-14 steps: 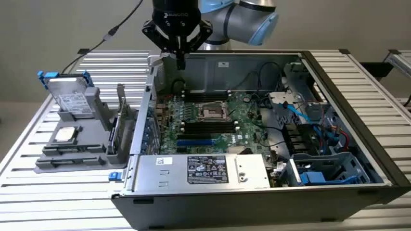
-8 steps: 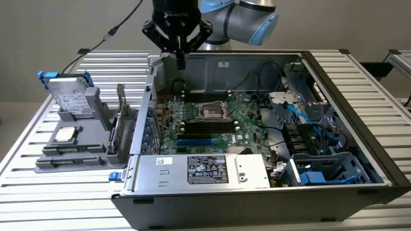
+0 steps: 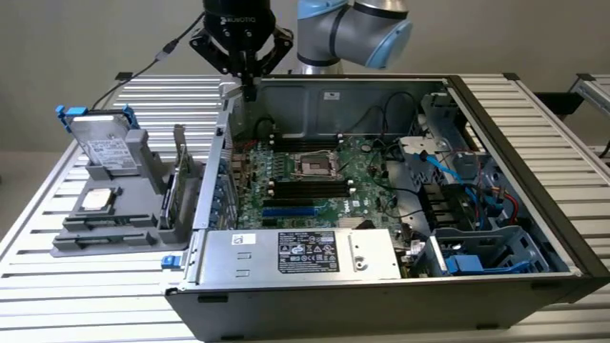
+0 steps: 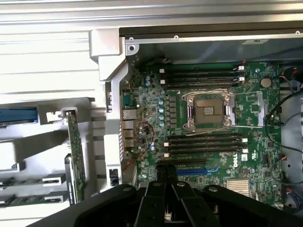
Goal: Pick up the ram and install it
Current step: 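Reach for the ram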
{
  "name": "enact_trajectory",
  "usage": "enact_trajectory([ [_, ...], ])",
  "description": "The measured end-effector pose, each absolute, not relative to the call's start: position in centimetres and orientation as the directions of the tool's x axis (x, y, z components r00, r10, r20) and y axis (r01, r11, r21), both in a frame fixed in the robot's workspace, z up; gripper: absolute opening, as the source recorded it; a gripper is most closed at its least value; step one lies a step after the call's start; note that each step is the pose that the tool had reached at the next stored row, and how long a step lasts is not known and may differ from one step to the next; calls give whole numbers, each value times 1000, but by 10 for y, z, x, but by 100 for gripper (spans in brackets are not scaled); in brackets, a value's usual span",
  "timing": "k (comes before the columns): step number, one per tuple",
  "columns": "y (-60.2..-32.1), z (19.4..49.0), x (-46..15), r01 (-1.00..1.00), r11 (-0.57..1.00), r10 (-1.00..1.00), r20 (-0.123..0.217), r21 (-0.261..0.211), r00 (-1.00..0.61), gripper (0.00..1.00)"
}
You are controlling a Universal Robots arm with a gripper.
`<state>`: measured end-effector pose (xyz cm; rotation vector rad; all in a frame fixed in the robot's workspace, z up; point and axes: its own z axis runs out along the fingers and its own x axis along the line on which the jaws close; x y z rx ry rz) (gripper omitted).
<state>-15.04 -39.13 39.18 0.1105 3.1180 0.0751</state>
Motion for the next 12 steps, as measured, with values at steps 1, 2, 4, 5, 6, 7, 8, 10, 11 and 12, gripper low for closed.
enact_trajectory([
  [1, -391, 391, -155, 70, 996, 71, -19, 49, -997, 10],
  [2, -390, 391, -159, 70, 996, 71, -19, 49, -997, 10],
  [4, -390, 390, -168, 70, 996, 71, -19, 49, -997, 10],
  [5, -389, 389, -173, 70, 996, 71, -19, 49, -997, 10],
  [6, -389, 389, -178, 70, 996, 71, -19, 49, -997, 10],
  [7, -388, 388, -182, 70, 996, 71, -19, 49, -997, 10],
  [8, -388, 388, -187, 70, 996, 71, -18, 49, -997, 10],
  [10, -388, 388, -195, 70, 996, 71, -13, 48, -997, 10],
  [11, -387, 388, -199, 71, 996, 71, -10, 48, -997, 10],
  [12, -387, 387, -203, 71, 996, 71, -7, 48, -997, 10],
])
